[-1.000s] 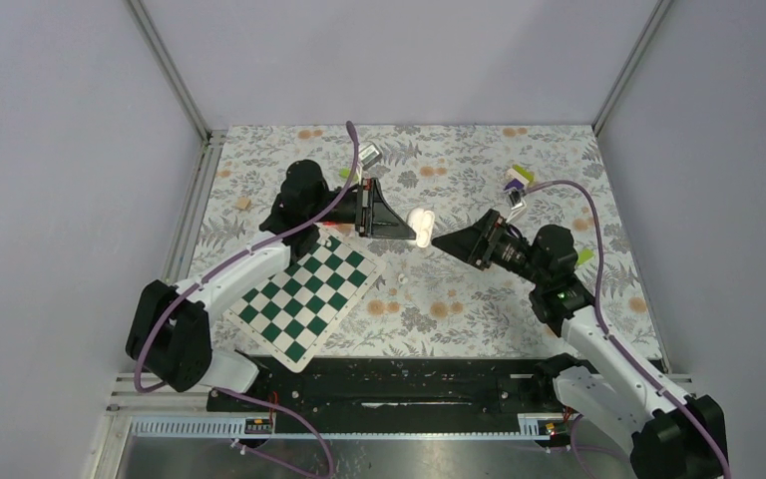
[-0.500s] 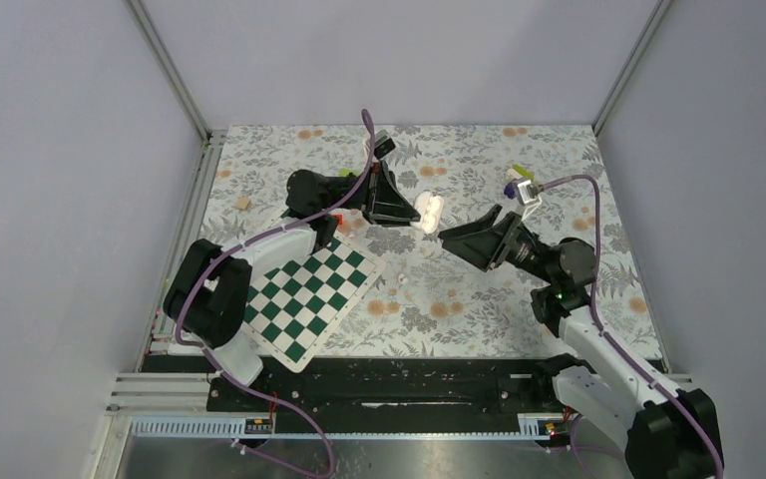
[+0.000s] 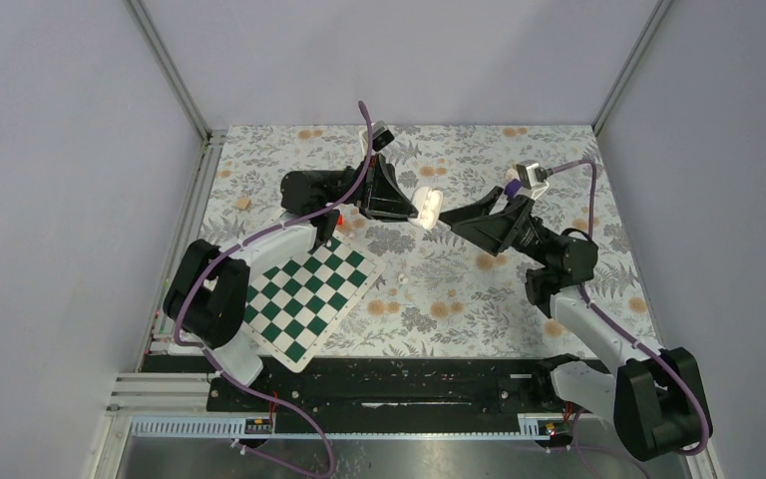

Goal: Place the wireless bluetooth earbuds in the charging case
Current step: Pass from the left arm to the right

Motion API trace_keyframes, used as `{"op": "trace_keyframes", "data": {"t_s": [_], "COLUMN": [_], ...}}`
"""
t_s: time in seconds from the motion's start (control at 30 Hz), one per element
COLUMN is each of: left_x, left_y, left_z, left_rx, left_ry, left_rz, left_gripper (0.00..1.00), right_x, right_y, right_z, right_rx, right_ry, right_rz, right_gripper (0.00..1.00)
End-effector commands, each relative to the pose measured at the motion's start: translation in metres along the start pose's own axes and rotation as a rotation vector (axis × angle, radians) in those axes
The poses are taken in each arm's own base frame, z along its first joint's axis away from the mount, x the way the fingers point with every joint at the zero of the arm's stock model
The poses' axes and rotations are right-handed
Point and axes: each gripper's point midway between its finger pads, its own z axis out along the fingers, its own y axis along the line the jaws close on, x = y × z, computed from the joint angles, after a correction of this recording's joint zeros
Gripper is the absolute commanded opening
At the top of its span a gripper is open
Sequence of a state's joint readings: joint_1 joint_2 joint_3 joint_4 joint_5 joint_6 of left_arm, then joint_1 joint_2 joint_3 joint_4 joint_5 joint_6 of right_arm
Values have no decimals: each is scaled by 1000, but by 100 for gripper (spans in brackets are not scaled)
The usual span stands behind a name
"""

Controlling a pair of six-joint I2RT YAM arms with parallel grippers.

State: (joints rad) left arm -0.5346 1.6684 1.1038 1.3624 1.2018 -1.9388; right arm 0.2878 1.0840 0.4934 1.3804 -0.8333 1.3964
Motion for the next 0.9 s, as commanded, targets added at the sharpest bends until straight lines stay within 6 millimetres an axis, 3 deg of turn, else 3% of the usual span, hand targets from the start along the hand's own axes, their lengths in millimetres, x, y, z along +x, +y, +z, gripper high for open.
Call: {"op": "trace_keyframes", "data": {"t_s": [0.0,0.4,0.67,0.87], "left_x": [9,10,9,9], "left_y": [-26,-28,-30,-30], "left_z": [0,3,5,5], "left_rx": [42,52,59,59], "left_ry": [19,22,19,19], "left_rz": [127,132,136,139], "left_gripper": [0,0,0,0], "right_x": [-12,-20,-17,-11], "right_y": [35,27,19,23], "right_z": [9,20,24,31], "right_rx": [-115,-116,-109,-133], "right_ry": [11,38,58,103], "right_rz": [-111,-71,-49,-43], "right_gripper": [92,86,77,65]}}
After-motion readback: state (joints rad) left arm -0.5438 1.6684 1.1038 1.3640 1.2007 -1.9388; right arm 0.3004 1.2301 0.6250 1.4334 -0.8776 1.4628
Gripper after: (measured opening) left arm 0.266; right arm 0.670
